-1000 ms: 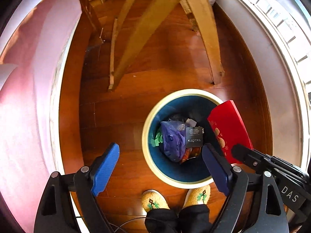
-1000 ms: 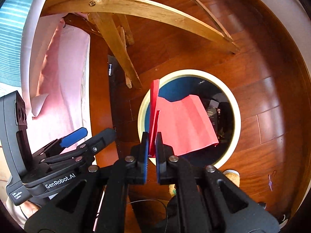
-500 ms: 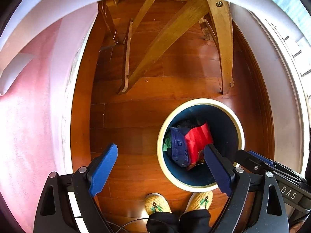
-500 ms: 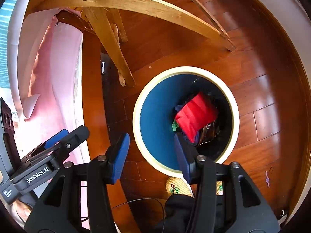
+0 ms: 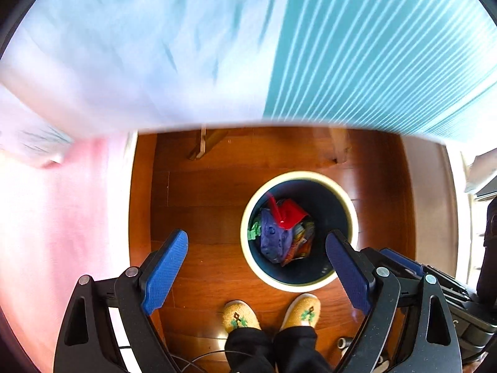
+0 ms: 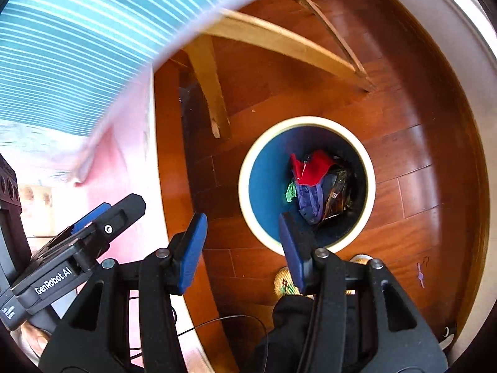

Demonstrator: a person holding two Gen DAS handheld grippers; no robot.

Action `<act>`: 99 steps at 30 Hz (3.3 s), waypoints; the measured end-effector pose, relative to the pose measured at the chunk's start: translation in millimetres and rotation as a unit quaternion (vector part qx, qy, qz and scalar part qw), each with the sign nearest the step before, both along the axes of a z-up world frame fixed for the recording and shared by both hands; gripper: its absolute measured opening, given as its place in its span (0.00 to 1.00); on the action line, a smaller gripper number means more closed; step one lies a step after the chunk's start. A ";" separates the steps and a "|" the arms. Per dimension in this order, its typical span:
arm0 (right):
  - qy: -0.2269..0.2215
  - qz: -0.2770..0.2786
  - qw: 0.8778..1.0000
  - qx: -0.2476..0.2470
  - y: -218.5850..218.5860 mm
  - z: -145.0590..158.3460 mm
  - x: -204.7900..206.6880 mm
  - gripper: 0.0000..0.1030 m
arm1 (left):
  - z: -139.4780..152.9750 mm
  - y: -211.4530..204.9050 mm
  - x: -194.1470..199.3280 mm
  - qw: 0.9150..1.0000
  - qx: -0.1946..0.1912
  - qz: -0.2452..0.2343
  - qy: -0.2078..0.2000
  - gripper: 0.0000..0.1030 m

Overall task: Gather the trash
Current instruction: 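Raise both tools back toward the table, then grasp the foil wrapper with the right gripper while the left grasps the white tissue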

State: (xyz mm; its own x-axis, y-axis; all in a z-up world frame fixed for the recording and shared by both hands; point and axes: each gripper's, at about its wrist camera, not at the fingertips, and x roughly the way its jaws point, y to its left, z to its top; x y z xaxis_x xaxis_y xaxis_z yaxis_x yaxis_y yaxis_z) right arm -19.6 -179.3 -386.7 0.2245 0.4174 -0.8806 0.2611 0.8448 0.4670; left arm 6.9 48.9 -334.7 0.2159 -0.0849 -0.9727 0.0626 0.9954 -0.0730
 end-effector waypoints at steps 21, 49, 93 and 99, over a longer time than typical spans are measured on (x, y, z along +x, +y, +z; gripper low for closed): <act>-0.090 0.067 0.993 -0.043 -20.5 271.2 -8.9 0.44 | 304.5 -21.9 -32.2 0.989 -0.014 0.014 -0.145 0.89; -0.225 0.082 0.969 -0.059 -15.6 409.4 64.6 0.44 | 415.3 -6.1 5.7 0.976 0.004 0.024 -0.217 0.89; -0.128 -0.030 0.990 -0.054 75.4 241.3 471.2 0.36 | 282.1 58.7 454.8 0.984 -0.039 -0.129 -0.115 0.89; -0.129 -0.036 0.989 -0.065 63.0 252.4 448.5 0.34 | 271.9 36.5 468.5 0.985 -0.063 -0.137 -0.089 0.89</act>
